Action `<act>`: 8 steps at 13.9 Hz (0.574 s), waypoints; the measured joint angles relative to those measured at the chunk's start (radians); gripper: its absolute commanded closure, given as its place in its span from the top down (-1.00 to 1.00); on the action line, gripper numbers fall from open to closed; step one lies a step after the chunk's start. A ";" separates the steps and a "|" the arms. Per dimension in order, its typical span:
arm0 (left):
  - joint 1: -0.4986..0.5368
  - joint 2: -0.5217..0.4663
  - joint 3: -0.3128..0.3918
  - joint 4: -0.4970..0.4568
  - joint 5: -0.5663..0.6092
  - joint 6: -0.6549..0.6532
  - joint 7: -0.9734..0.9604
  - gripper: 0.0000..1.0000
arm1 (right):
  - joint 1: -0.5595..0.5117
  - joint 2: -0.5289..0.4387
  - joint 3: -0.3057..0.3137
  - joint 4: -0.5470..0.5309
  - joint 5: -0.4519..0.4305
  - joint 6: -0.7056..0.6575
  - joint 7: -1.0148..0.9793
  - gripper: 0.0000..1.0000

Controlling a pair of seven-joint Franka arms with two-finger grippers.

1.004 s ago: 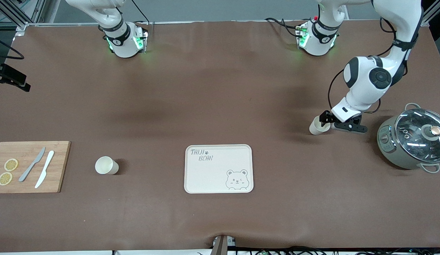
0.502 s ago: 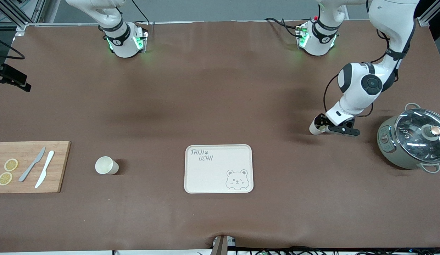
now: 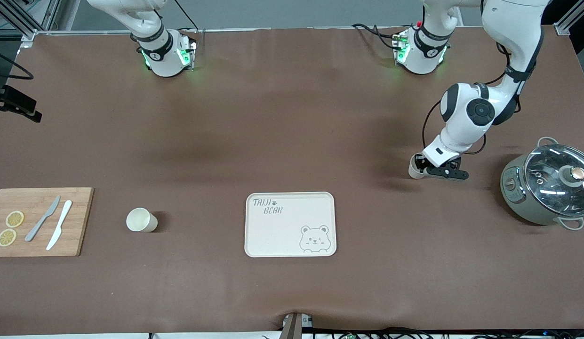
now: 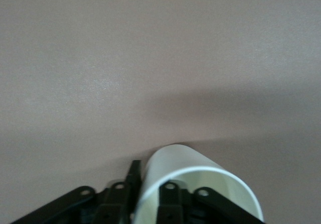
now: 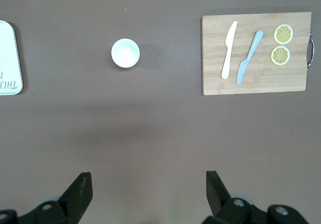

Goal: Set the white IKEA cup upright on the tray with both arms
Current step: 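Lower the left gripper around the cup rim and close it, then carry the cup to the tray while the right gripper reaches the other cup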

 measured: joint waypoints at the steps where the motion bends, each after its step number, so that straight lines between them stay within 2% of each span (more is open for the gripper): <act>1: 0.000 0.000 0.000 0.000 0.000 0.000 0.000 -1.00 | 0.000 0.001 0.000 0.000 0.000 0.001 0.000 1.00; 5: 0.002 0.000 0.000 0.026 0.000 0.001 -0.007 -1.00 | 0.000 0.011 0.001 0.000 0.001 0.005 0.000 1.00; 8: -0.008 0.001 -0.012 0.141 0.000 -0.065 -0.107 -1.00 | 0.000 0.016 0.004 0.000 0.001 0.020 0.000 1.00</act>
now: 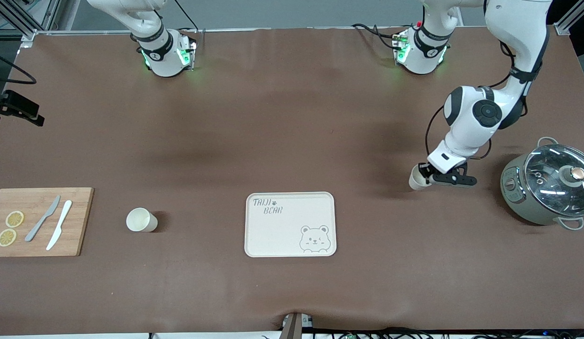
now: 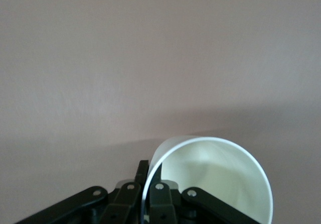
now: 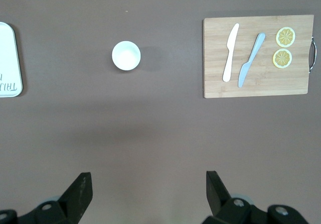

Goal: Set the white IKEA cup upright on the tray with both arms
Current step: 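Carry the cup to the tray while the right gripper reaches the other cup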

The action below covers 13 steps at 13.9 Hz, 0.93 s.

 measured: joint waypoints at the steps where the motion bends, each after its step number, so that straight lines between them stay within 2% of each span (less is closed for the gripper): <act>1: -0.013 0.003 -0.013 0.060 0.000 -0.067 -0.058 -1.00 | 0.000 0.007 0.001 0.000 0.002 0.002 0.000 1.00; 3: -0.072 0.027 -0.031 0.214 0.000 -0.224 -0.203 -1.00 | 0.002 0.038 0.004 0.000 0.009 0.019 -0.010 1.00; 6: -0.184 0.118 -0.035 0.464 0.000 -0.403 -0.407 -1.00 | 0.008 0.116 0.007 0.001 0.028 0.142 -0.011 1.00; 10: -0.280 0.283 -0.036 0.708 -0.016 -0.444 -0.590 -1.00 | 0.007 0.235 0.003 0.005 0.082 0.269 -0.013 1.00; 13: -0.330 0.386 -0.037 0.800 -0.053 -0.445 -0.635 -1.00 | 0.006 0.328 0.001 0.007 0.095 0.366 -0.016 1.00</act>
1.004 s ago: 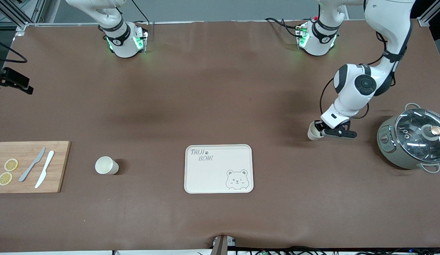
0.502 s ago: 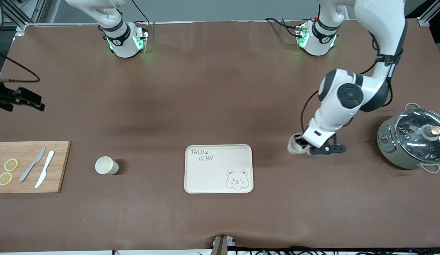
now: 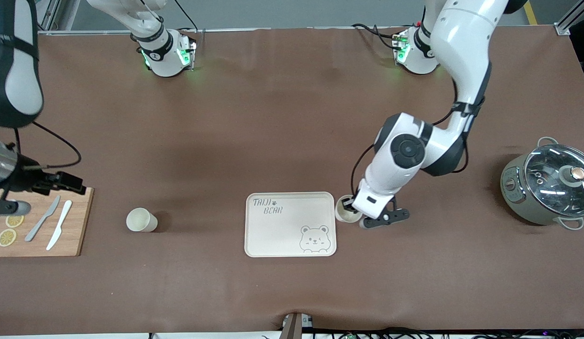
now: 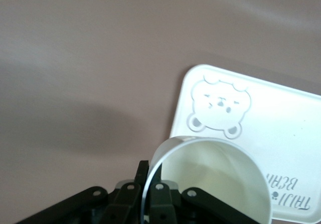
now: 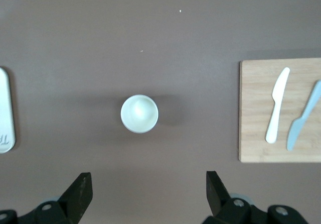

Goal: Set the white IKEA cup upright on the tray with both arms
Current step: 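Carry the cup to the tray while the right gripper reaches the other cup, then lower the cup onto the tray and open the left gripper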

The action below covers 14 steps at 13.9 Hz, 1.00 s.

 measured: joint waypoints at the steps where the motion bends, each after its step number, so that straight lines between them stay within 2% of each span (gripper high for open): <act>1: -0.020 0.022 0.000 0.014 0.000 0.000 -0.023 -1.00 | 0.000 0.029 0.000 0.001 0.001 0.028 -0.009 1.00; 6: -0.117 0.080 0.002 0.039 0.000 0.007 -0.110 -1.00 | 0.000 0.151 0.000 0.001 0.003 0.151 -0.078 1.00; 10: -0.137 0.145 0.009 0.047 0.000 0.102 -0.119 -1.00 | 0.006 0.254 0.005 0.000 0.004 0.267 -0.115 1.00; 13: -0.164 0.188 0.046 0.051 0.000 0.144 -0.119 -1.00 | 0.016 0.283 0.006 0.000 0.004 0.289 -0.120 1.00; 14: -0.178 0.196 0.064 0.054 0.000 0.149 -0.119 -0.68 | 0.017 0.283 0.006 -0.002 0.004 0.288 -0.133 1.00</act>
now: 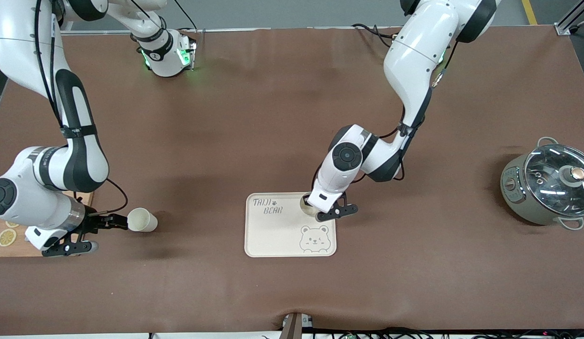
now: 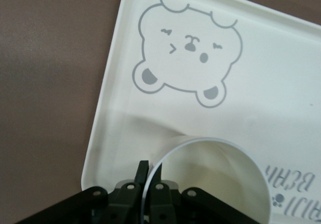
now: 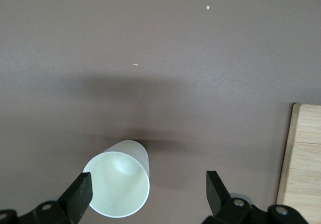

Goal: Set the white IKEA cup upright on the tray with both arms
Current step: 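Lower the cup onto the tray and open the left gripper, then withdraw the left gripper while the right gripper closes on the cup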

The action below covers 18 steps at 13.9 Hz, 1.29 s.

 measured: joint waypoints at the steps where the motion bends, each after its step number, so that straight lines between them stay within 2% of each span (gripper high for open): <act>1: -0.011 0.001 0.011 0.004 0.000 0.001 0.000 0.98 | 0.000 0.000 0.000 -0.003 0.000 -0.002 -0.014 1.00; 9: -0.023 -0.032 0.026 0.038 0.000 -0.019 -0.066 1.00 | -0.010 -0.020 -0.007 -0.077 0.000 0.003 -0.135 1.00; 15: -0.012 -0.164 0.063 0.047 0.000 -0.235 -0.031 1.00 | -0.011 -0.020 -0.007 -0.147 0.000 0.116 -0.152 1.00; 18: 0.069 -0.239 0.075 0.047 0.000 -0.284 0.080 1.00 | -0.011 -0.020 -0.007 -0.171 0.000 0.167 -0.152 1.00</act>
